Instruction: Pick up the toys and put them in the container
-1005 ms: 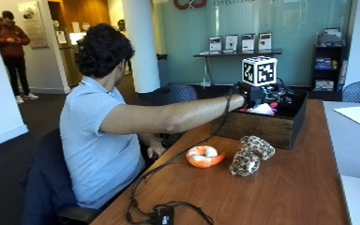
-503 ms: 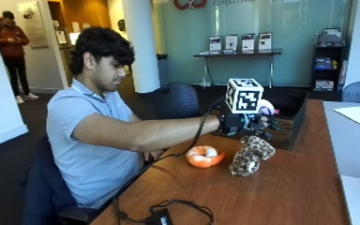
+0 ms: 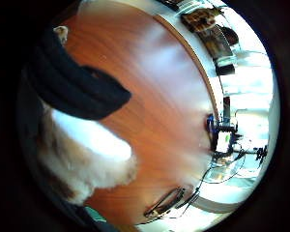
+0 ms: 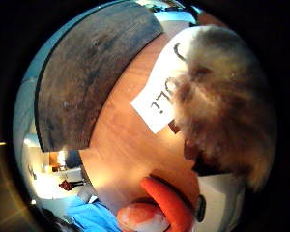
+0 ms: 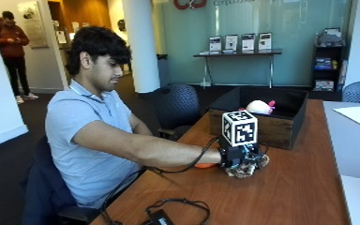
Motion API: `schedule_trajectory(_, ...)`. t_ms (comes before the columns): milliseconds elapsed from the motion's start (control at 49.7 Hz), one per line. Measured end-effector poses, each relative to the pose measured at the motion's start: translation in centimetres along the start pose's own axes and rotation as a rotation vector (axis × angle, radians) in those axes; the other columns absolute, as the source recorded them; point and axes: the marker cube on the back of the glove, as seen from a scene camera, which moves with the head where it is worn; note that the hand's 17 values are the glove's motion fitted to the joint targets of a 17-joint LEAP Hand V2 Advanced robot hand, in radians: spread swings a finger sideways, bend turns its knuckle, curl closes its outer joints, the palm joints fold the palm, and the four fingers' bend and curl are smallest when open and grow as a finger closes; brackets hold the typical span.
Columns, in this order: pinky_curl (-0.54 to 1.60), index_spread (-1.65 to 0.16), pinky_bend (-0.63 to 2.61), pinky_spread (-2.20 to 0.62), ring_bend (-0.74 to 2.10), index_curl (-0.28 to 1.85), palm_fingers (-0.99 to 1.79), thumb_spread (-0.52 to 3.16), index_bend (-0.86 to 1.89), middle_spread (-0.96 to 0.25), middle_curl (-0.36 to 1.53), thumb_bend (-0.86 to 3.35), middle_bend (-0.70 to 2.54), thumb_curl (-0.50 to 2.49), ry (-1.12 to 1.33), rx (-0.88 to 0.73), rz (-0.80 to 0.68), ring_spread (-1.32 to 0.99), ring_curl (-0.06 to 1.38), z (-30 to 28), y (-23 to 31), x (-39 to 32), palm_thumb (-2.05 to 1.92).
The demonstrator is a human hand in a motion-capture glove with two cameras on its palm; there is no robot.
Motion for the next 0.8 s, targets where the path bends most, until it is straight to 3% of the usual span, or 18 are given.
schedule_trajectory(201,0.45,-0.33,1.00,-0.33,1.06,0.25,0.88,1.64,0.13,-0.18,0.36,0.37,0.41,0.34,-0.040,0.030,0.009,-0.24,0.48,-2.3,-0.7,0.4,0.50)
schedule_trajectory(563,0.49,-0.29,1.08,-0.38,1.10,0.27,0.90,1.63,0.18,-0.27,0.47,0.63,0.47,0.41,-0.092,0.205,0.069,-0.26,0.53,-14.3,-3.0,-1.9,0.67)
schedule_trajectory(804,0.50,-0.28,1.11,-0.38,1.12,0.29,0.90,1.62,0.18,-0.30,0.55,0.73,0.50,0.41,-0.013,0.317,-0.008,-0.26,0.54,-23.8,-5.4,-7.7,0.68)
